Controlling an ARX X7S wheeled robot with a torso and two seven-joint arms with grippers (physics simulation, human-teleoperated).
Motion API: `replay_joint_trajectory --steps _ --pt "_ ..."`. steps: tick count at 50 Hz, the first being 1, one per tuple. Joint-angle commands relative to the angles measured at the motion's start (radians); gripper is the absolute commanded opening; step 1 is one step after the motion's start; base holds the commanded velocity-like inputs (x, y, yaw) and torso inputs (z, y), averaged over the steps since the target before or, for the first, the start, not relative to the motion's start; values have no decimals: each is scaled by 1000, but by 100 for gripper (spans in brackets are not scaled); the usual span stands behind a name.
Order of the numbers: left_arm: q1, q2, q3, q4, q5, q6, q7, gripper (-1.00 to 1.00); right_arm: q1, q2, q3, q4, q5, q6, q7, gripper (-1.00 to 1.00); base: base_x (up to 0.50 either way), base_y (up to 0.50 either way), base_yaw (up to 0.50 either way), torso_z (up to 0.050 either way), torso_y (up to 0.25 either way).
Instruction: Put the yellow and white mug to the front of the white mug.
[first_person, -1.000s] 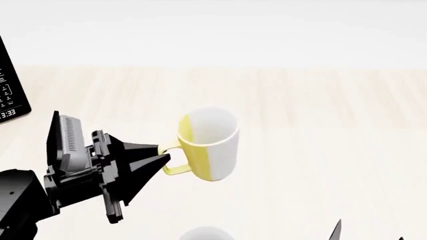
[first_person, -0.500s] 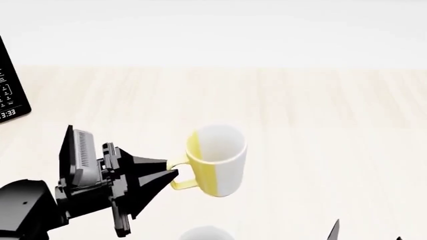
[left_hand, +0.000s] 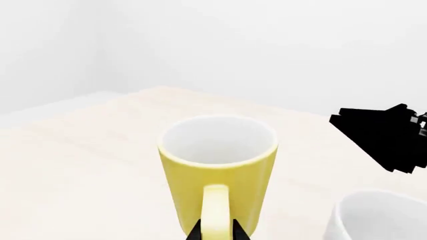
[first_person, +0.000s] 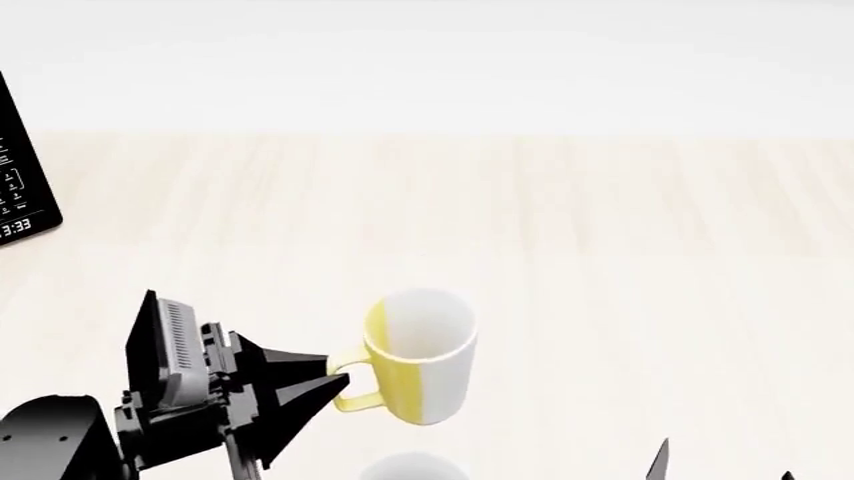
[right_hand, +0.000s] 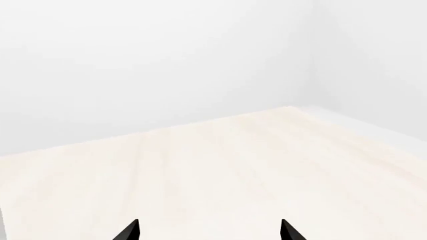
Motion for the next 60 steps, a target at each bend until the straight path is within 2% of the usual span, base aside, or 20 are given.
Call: replay_joint_trajectory --steps 1,38,60 --pt "11 14 -99 -29 82 28 14 -100 1 2 -7 1 0 -1 2 100 0 0 0 0 0" --pt "80 34 -344 -30 322 74 14 -100 0 13 -27 -16 2 8 15 100 0 0 0 0 0" --pt "117 37 -388 -30 404 68 -26 -100 1 17 -34 -11 5 1 19 100 0 0 0 0 0"
